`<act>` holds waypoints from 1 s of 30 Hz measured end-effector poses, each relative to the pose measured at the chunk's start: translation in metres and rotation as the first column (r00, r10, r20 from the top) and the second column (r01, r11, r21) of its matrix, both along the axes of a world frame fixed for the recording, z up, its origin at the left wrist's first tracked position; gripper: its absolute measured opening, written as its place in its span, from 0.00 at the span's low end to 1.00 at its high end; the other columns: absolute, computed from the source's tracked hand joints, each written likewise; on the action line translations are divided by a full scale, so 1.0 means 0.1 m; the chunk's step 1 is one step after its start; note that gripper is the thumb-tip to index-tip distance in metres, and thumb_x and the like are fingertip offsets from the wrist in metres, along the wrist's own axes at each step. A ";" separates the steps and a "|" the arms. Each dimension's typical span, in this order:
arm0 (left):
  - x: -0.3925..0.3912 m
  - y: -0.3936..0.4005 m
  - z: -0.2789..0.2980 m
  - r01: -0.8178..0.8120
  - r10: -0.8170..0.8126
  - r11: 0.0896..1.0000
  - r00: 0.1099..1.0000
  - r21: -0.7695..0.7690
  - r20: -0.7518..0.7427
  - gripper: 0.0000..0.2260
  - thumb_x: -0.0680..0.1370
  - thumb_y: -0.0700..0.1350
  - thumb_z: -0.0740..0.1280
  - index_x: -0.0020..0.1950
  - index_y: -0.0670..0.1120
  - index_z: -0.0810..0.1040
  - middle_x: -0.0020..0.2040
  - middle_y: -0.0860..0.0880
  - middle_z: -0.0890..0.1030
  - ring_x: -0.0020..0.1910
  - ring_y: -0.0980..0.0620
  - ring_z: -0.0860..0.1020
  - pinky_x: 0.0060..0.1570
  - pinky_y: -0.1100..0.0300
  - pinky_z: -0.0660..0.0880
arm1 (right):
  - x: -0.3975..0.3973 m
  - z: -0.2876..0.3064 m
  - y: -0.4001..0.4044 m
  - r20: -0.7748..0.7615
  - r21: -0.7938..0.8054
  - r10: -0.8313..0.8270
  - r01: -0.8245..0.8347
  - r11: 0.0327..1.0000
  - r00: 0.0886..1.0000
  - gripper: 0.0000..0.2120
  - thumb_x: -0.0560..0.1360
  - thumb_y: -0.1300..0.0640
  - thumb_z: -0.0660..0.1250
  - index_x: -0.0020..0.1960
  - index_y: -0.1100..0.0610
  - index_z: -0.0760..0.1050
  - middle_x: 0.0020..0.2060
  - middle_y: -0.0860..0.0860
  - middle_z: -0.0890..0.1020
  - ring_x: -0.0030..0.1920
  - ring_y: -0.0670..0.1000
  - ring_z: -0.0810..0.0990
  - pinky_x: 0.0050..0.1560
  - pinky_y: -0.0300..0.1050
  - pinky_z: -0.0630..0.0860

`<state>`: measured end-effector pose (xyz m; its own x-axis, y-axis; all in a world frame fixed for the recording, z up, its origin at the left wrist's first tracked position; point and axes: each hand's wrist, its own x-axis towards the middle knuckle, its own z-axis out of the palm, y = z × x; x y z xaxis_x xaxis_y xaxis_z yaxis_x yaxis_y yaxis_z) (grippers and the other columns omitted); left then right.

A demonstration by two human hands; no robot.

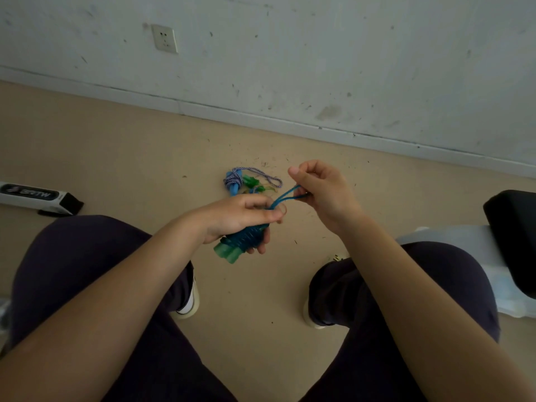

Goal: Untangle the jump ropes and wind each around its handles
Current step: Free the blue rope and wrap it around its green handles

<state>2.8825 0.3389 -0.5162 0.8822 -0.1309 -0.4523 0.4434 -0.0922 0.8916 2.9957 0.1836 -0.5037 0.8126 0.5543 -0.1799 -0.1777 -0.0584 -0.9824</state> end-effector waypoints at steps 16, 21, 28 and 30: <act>-0.02 0.14 0.04 -0.109 0.106 0.994 0.988 0.026 0.116 0.03 0.79 0.41 0.69 0.46 0.44 0.80 0.38 0.45 0.81 0.33 0.49 0.80 0.34 0.56 0.78 | -0.05 -0.05 -0.01 0.178 -0.240 0.165 -0.120 0.963 0.970 0.17 0.76 0.51 0.71 0.32 0.57 0.71 0.30 0.48 0.71 0.35 0.48 0.73 0.43 0.46 0.73; 0.00 0.11 0.07 0.014 -0.012 0.996 0.999 -0.082 0.029 0.05 0.80 0.43 0.67 0.50 0.43 0.80 0.44 0.41 0.82 0.41 0.42 0.82 0.42 0.49 0.79 | 0.01 -0.10 -0.02 0.333 -0.150 -0.045 0.100 0.984 0.942 0.18 0.74 0.52 0.73 0.31 0.55 0.69 0.28 0.48 0.74 0.37 0.56 0.77 0.40 0.49 0.73; -0.01 0.14 0.03 0.096 -0.102 0.993 0.991 0.072 0.083 0.07 0.80 0.39 0.67 0.55 0.45 0.83 0.46 0.47 0.85 0.47 0.50 0.81 0.47 0.61 0.79 | -0.14 -0.14 0.06 -0.057 0.159 0.118 -0.107 0.981 0.991 0.14 0.79 0.60 0.64 0.36 0.59 0.67 0.39 0.57 0.83 0.45 0.57 0.84 0.51 0.58 0.79; 0.01 0.14 0.03 0.097 -0.105 0.993 0.988 0.068 0.113 0.07 0.80 0.38 0.66 0.56 0.44 0.81 0.46 0.45 0.85 0.46 0.49 0.82 0.49 0.61 0.78 | -0.14 -0.14 0.08 -0.152 0.252 0.166 -0.124 0.960 0.974 0.15 0.80 0.59 0.63 0.36 0.58 0.65 0.39 0.58 0.84 0.45 0.57 0.85 0.49 0.58 0.78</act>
